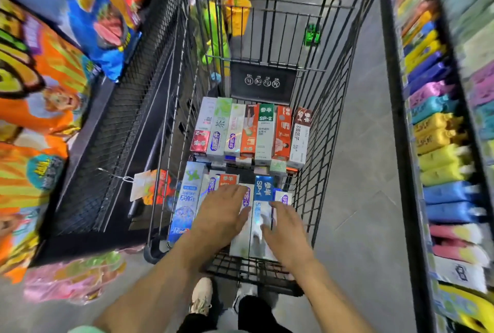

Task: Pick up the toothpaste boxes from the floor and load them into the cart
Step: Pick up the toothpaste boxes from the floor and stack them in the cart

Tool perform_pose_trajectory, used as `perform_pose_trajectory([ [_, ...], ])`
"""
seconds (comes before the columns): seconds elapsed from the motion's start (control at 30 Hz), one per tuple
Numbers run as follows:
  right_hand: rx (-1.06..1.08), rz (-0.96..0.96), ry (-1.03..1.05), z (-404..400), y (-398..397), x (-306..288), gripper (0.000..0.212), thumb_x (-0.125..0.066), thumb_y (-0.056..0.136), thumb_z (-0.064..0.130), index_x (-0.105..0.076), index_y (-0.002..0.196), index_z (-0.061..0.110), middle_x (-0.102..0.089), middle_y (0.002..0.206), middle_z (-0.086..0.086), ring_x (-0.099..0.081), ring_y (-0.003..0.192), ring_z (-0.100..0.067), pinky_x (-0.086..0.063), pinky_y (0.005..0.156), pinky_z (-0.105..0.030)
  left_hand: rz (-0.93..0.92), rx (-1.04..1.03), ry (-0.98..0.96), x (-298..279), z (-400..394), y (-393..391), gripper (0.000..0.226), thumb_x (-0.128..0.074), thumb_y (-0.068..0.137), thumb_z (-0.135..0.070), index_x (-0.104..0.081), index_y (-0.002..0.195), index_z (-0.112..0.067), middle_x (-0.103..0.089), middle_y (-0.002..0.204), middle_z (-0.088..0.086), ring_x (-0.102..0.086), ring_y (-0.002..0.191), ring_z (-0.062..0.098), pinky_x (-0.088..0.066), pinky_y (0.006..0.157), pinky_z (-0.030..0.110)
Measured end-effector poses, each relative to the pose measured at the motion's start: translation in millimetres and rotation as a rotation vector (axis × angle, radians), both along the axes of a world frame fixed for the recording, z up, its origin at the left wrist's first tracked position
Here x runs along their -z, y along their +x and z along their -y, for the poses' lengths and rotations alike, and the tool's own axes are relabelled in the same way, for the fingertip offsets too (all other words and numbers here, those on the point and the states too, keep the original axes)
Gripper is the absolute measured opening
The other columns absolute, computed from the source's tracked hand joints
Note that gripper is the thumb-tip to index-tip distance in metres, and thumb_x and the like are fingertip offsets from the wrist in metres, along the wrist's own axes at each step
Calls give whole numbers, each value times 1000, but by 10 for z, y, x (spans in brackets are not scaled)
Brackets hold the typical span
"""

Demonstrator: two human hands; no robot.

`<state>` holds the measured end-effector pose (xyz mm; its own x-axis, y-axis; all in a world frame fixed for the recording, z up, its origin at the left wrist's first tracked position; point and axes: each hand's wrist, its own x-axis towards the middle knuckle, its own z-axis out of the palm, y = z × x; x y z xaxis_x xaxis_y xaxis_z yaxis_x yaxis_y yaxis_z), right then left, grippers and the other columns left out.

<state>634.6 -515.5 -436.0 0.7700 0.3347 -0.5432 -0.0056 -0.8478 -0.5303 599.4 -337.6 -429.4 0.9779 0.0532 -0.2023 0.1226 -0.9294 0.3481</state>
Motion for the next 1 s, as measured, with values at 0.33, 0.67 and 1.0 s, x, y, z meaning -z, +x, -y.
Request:
perform_pose_trajectory([
  [0.33, -146, 512, -263, 634, 401, -1860, 46, -50, 95, 49, -57, 127, 16, -55, 128, -8, -52, 121, -31, -45, 98, -41, 217, 380, 220, -1510, 203, 463, 52, -49, 92, -46, -55, 134, -16, -62, 133, 7, -52, 131, 35, -43, 106, 55],
  [0.67, 271, 750, -506, 1247, -766, -2914, 75, -28, 89, 69, -58, 133, 16, -59, 133, -9, -53, 122, -31, -44, 100, -41, 619, 834, 205, -2623, 773, 486, 64, -42, 89, -54, -59, 134, -12, -64, 130, 9, -59, 122, 32, -48, 101, 51],
  [1.0, 924, 681, -776, 1252, -3437, -3325, 75, -37, 89, 66, -55, 139, 14, -57, 141, -12, -55, 127, -34, -47, 104, -47, 746, 1444, -78, -2985, 1888, -805, 60, -45, 90, -53, -58, 135, -15, -62, 135, 9, -57, 123, 33, -44, 103, 51],
])
